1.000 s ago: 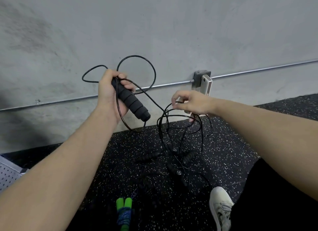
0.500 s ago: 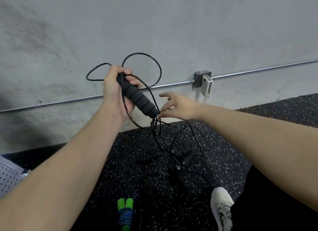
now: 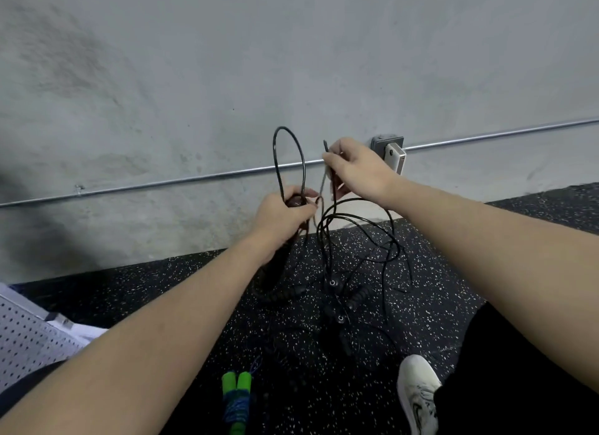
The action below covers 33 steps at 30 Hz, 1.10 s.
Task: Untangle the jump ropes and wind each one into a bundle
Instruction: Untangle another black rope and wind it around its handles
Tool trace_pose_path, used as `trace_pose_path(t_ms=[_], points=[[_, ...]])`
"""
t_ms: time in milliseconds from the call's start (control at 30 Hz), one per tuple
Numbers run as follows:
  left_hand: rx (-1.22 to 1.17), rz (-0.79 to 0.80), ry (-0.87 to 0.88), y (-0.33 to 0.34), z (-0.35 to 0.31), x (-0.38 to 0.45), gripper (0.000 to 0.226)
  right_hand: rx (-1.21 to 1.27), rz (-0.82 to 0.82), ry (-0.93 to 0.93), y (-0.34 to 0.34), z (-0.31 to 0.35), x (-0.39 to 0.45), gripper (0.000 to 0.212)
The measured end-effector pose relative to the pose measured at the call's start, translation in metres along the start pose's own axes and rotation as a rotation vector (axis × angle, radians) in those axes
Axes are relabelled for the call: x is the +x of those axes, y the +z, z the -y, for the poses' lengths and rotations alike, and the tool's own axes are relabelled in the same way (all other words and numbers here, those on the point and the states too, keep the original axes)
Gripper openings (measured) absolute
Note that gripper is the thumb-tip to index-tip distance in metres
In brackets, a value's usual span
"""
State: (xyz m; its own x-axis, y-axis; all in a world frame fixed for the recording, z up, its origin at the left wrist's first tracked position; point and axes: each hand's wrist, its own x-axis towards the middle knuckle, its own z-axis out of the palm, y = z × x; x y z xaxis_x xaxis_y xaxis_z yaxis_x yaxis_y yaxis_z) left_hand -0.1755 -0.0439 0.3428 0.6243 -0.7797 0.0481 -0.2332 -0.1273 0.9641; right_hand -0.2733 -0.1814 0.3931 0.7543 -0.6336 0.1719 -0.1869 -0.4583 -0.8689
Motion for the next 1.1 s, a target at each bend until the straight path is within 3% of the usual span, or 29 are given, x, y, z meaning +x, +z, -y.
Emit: trace_pose_path(t_ms=[133, 333, 467, 567, 667, 800, 900, 1100], points=[[-0.021, 0.025, -0.007, 0.019, 0.000, -0.004, 0.008, 0.037, 0.019, 0.004, 0.001, 0.007, -0.004, 0.013], [0.010, 0.070, -0.081, 0.019, -0.002, -0.003, 0.012, 0.174, 0.025, 0.098, -0.007, 0.001, -0.006, 0.013], [-0.123, 0.034, -0.085, 0.021, -0.009, -0.002, 0.008, 0.270, -0.047, 0.189, -0.015, 0.000, -0.005, 0.018], [-0.243, -0.026, -0.143, 0.018, -0.009, 0.000, 0.006, 0.005, 0.036, 0.160, -0.021, -0.010, -0.009, 0.039], [-0.337, -0.030, -0.179, 0.012, -0.009, 0.001, 0.003, -0.202, 0.269, 0.070, -0.027, -0.022, -0.018, 0.052], [-0.404, -0.062, -0.195, 0.007, -0.009, 0.001, 0.007, -0.212, 0.237, -0.140, -0.033, -0.026, -0.016, 0.038], [-0.456, -0.072, -0.207, 0.003, -0.009, 0.002, 0.009, -0.470, 0.249, -0.317, -0.030, -0.029, -0.010, 0.035], [-0.462, -0.059, -0.202, -0.003, -0.010, -0.002, 0.009, -0.709, 0.232, -0.342, -0.026, -0.025, -0.013, 0.013]])
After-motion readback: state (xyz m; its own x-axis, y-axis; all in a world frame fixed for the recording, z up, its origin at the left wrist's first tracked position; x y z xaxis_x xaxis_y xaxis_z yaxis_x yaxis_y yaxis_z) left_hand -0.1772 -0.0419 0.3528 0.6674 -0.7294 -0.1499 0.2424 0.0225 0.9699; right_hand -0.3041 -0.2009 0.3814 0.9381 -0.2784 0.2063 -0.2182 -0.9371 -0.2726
